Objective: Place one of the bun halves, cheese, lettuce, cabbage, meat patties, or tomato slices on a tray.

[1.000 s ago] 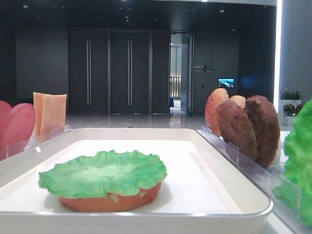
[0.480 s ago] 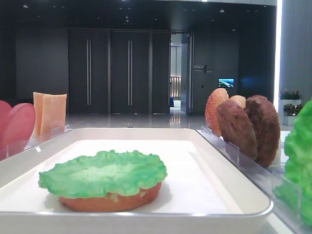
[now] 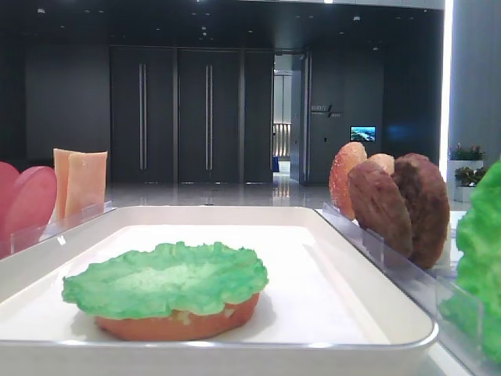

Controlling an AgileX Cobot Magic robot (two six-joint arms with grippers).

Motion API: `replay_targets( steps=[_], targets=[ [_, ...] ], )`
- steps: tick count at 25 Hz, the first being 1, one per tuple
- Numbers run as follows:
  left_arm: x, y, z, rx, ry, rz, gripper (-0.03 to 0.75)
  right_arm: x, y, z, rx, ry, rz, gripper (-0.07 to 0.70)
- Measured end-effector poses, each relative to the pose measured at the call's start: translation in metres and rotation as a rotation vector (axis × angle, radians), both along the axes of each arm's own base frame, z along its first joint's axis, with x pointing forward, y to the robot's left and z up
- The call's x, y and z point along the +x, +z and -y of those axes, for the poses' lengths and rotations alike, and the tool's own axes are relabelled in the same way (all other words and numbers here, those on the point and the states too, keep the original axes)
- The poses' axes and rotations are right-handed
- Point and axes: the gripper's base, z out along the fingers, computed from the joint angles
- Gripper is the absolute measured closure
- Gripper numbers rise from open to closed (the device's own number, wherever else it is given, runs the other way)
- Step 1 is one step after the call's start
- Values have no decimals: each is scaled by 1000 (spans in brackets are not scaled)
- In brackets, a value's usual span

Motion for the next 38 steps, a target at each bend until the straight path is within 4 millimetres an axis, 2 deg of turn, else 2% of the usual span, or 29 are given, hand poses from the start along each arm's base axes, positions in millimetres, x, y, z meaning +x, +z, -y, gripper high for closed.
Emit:
replay_targets(
  steps=[5, 7, 8, 10, 16, 20, 25, 30, 38],
  targets=[
    [0, 0, 0, 0, 0, 0, 716, -47, 31, -10, 31, -6, 187, 154],
    [0, 0, 0, 0, 0, 0, 716, -70, 41, -14, 34, 5, 269, 154],
    [0, 0, 0, 0, 0, 0, 716, -87, 48, -16, 29, 13, 331, 154],
    [0, 0, 0, 0, 0, 0, 716, -109, 53, -19, 19, 18, 404, 154],
    [0, 0, 0, 0, 0, 0, 716, -172, 40, -26, -3, 16, 569, 154],
    [0, 0, 0, 0, 0, 0, 716, -201, 21, -29, -21, 15, 644, 154],
    [0, 0, 0, 0, 0, 0, 716, -219, -11, -31, -27, 15, 692, 155],
    [0, 0, 0, 0, 0, 0, 716, -222, -47, -31, -27, 15, 685, 155],
    [0, 0, 0, 0, 0, 0, 716, -214, -62, -34, -11, 62, 678, 155]
  ],
)
